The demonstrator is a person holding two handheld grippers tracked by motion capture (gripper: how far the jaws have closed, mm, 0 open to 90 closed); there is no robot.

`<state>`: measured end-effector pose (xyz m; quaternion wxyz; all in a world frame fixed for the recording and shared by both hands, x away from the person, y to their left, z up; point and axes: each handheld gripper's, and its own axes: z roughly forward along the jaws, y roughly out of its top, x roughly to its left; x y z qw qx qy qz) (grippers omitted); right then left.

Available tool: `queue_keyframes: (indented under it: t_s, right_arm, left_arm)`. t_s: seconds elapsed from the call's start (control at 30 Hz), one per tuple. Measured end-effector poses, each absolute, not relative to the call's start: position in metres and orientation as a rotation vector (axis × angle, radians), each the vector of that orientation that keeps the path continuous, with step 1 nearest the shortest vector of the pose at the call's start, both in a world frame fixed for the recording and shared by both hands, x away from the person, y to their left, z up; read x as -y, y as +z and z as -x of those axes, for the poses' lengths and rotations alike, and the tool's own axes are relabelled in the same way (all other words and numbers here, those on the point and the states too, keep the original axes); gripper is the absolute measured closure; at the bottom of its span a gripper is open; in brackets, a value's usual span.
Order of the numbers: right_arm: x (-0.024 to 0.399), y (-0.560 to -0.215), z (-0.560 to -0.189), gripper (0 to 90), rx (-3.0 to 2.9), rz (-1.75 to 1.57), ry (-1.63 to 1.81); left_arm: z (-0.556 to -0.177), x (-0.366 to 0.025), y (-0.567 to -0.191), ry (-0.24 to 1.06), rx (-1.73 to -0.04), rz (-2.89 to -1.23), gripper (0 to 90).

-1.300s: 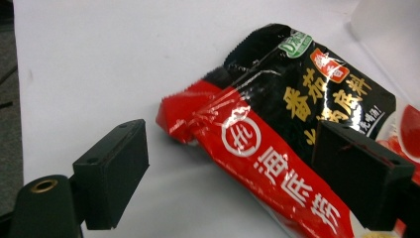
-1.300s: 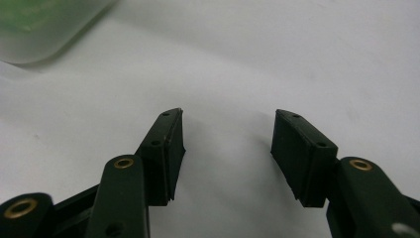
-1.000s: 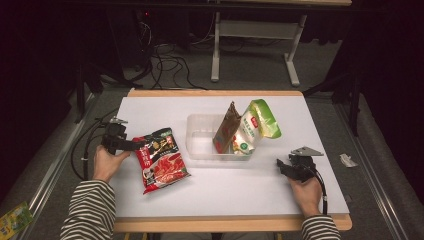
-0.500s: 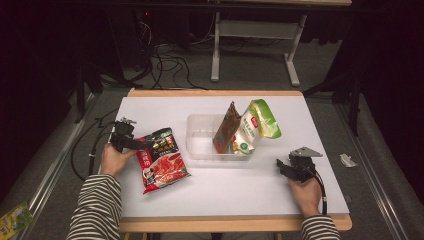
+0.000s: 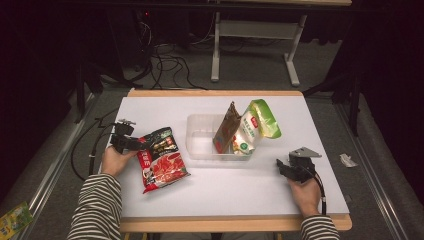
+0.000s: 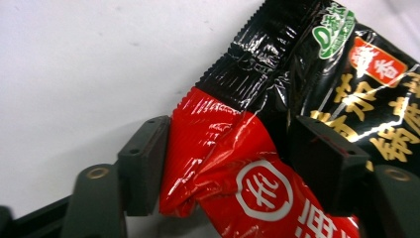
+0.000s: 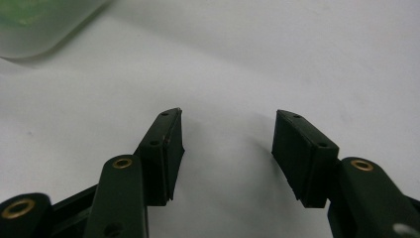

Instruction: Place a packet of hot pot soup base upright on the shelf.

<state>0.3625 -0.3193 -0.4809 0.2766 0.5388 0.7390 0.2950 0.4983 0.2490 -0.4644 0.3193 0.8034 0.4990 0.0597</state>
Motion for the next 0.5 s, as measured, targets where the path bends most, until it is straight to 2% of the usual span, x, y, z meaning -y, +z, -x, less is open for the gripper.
queue_keyframes:
  t_s: [0.17,0.27,0.5]
  right_arm:
    - [0.318,-0.481,-0.362,46.0,-1.982,-1.434,0.784]
    - [0.319,-0.481,-0.362,46.0,-1.982,-1.435,0.787]
    - [0.317,-0.481,-0.361,46.0,-1.98,-1.417,0.774]
  left_arm:
    - [-0.495,-0.249,-0.463,0.122,-1.289,-2.129,50.0]
    - [-0.493,-0.25,-0.463,0.104,-1.288,-2.121,54.7]
    - [-0.482,-0.262,-0.464,0.013,-1.281,-2.056,71.2]
